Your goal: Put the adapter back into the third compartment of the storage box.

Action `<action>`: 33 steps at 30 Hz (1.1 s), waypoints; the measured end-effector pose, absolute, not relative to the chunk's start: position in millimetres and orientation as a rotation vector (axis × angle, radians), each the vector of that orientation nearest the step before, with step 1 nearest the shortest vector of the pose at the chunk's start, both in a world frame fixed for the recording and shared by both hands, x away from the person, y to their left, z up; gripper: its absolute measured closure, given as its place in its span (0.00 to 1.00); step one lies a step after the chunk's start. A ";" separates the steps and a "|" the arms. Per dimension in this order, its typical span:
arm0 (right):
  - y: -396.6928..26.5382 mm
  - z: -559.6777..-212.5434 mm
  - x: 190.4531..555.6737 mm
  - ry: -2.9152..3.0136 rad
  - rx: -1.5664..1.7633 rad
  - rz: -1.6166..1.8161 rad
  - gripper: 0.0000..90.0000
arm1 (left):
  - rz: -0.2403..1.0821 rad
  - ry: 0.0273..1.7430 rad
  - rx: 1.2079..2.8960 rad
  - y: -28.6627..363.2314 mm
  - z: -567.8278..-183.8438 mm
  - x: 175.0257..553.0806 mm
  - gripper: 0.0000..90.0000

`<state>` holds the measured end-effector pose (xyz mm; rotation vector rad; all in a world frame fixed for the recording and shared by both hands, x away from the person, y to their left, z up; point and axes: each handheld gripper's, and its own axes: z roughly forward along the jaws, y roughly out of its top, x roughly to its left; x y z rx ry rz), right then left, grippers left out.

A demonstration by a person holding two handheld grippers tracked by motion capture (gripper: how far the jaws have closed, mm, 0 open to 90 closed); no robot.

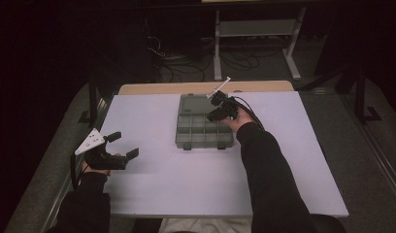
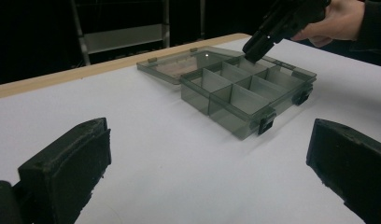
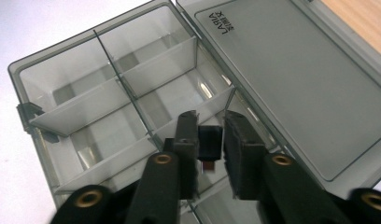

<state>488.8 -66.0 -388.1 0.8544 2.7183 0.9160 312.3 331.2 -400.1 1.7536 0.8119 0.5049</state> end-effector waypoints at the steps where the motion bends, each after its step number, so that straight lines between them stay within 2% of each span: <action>1: -66.0 -388.1 488.8 2.718 0.854 0.916 0.73 | 0.505 0.812 1.754 331.2 -400.1 312.3 0.00; 2: -71.1 -385.6 488.7 2.725 0.896 0.934 0.57 | 0.505 0.812 1.754 331.1 -400.1 312.3 0.00; 4: -75.0 -383.4 487.7 2.723 0.934 0.946 0.47 | 0.506 0.812 1.753 330.8 -400.1 312.2 0.00; 5: -75.0 -383.4 487.7 2.723 0.934 0.946 0.47 | 0.506 0.812 1.753 330.8 -400.1 312.2 0.00; 6: -79.3 -381.4 485.9 2.726 0.974 0.961 0.42 | 0.506 0.813 1.753 330.8 -400.0 312.0 0.00; 9: -81.7 -380.4 484.1 2.717 0.974 0.966 0.40 | 0.507 0.812 1.754 330.8 -399.9 311.8 0.00; 10: -88.8 -376.3 479.3 2.692 0.990 0.993 0.31 | 0.507 0.812 1.754 330.9 -399.9 311.8 0.00; 11: -90.0 -375.2 478.1 2.683 0.993 1.000 0.29 | 0.507 0.812 1.754 331.0 -399.9 311.7 0.00; 15: -91.7 -373.4 476.1 2.673 1.001 1.008 0.25 | 0.508 0.811 1.754 331.1 -399.8 311.6 0.00; 16: -94.7 -367.7 469.7 2.639 1.001 1.025 0.17 | 0.508 0.812 1.755 330.9 -399.9 311.6 0.00; 20: -95.8 -363.8 465.3 2.627 1.003 1.022 0.14 | 0.508 0.812 1.755 330.8 -399.8 311.5 0.00; 28: -98.0 -355.7 451.9 2.588 0.995 1.045 0.00 | 0.508 0.813 1.754 330.9 -399.8 311.6 0.00; 33: -98.6 -354.9 445.8 2.583 0.984 1.065 0.00 | 0.508 0.814 1.754 330.7 -399.8 311.5 0.00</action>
